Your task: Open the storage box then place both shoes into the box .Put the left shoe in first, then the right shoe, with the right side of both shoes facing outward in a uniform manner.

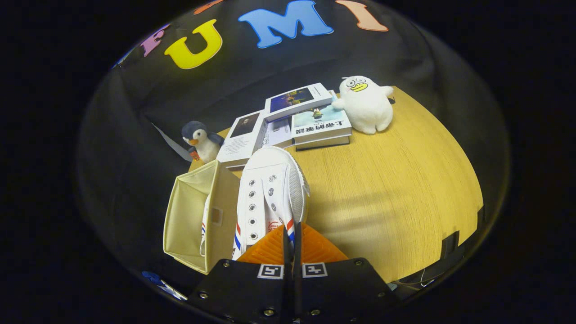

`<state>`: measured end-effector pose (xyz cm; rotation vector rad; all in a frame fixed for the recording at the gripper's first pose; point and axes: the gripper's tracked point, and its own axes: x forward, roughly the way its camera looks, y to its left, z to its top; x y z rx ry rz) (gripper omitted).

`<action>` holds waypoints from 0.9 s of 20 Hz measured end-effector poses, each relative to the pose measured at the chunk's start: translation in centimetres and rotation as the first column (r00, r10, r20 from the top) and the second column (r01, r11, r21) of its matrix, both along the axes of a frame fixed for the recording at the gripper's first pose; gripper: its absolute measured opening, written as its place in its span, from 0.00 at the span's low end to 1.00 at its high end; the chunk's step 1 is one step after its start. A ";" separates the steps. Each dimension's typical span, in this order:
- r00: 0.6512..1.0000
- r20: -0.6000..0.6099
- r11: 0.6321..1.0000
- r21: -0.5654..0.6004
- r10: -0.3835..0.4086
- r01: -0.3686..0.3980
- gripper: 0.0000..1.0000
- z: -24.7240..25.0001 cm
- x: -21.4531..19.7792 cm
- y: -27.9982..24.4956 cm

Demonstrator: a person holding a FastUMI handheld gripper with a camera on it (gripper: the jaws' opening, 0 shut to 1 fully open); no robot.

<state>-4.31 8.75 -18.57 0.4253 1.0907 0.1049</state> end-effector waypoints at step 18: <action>0.983 0.036 0.982 0.045 0.182 -0.184 0.01 1.4 3.2 16.5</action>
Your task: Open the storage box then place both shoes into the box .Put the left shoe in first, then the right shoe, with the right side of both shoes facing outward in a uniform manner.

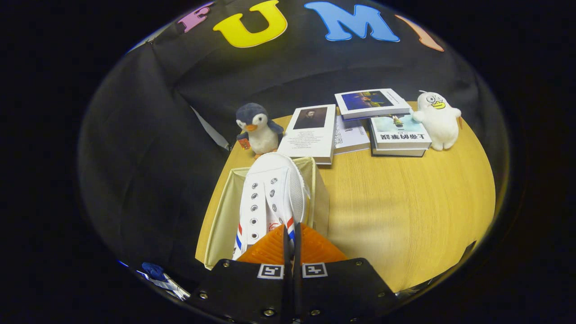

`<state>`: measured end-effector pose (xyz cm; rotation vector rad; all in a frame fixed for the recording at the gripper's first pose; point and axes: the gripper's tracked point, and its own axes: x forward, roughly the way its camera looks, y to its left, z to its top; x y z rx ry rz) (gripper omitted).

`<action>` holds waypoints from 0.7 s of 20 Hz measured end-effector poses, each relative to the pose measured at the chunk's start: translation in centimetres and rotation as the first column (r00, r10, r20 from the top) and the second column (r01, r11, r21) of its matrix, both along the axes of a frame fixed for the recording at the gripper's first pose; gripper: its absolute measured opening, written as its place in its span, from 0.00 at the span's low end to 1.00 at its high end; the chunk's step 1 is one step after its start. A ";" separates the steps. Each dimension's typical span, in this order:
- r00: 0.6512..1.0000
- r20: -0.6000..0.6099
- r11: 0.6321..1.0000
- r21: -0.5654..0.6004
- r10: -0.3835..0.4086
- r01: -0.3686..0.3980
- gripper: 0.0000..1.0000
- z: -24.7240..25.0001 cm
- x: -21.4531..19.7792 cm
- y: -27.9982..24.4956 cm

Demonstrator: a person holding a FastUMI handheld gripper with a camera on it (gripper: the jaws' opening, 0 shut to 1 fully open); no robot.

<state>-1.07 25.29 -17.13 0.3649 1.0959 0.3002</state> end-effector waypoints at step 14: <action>0.980 0.195 0.997 -0.058 -0.041 0.053 0.98 1.6 2.2 0.1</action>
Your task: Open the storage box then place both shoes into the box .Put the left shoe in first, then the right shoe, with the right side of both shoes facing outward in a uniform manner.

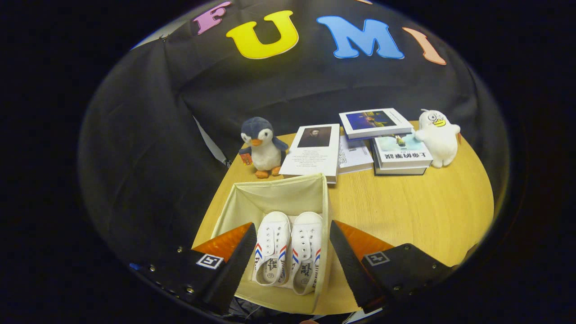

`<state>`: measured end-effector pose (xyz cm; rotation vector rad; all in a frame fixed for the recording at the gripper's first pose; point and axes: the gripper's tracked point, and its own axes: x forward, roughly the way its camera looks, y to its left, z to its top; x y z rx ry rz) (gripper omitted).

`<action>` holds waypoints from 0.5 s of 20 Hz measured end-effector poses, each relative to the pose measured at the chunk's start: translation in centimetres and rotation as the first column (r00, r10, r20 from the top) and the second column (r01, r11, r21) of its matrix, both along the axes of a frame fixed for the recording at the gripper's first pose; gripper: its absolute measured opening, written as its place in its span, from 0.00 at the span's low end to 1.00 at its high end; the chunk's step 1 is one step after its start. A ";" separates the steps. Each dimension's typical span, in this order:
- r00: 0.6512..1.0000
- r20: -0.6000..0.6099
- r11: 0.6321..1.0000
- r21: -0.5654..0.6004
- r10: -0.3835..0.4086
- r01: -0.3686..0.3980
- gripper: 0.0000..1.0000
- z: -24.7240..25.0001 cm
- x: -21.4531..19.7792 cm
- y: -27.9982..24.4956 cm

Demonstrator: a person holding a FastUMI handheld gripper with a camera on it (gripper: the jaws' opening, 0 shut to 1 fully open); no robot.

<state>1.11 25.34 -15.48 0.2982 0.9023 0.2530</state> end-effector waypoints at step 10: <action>0.985 0.128 0.991 -0.046 -0.120 0.127 0.98 5.0 -0.4 -12.7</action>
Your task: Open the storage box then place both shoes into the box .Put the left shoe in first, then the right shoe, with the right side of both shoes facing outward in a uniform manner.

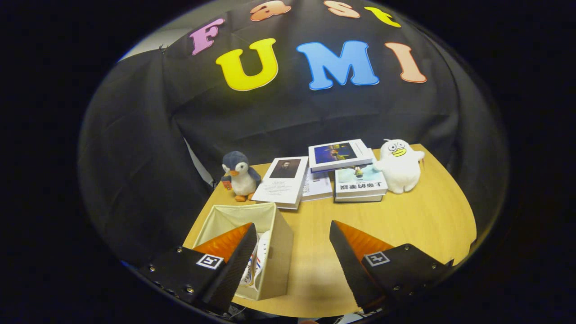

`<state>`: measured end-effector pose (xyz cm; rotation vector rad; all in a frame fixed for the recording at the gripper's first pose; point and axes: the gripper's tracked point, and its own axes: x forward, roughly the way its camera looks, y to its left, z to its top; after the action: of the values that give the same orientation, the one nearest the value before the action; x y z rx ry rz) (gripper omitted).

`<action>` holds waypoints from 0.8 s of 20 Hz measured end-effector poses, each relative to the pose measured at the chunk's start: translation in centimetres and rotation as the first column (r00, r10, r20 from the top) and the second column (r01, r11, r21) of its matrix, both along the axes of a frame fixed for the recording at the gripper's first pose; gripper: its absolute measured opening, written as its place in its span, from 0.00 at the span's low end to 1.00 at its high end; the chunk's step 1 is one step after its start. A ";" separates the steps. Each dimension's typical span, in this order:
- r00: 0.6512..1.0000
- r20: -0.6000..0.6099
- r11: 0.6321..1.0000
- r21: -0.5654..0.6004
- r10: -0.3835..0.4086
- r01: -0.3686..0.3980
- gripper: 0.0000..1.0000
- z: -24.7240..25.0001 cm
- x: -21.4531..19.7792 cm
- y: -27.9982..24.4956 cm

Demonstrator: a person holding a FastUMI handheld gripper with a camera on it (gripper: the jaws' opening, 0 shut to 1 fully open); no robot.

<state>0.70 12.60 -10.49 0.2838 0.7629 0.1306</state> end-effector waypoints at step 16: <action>0.919 0.357 0.958 -0.160 -0.167 0.237 0.98 6.7 -2.3 -18.9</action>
<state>-1.61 -6.28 -3.83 0.1404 0.3933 -0.0938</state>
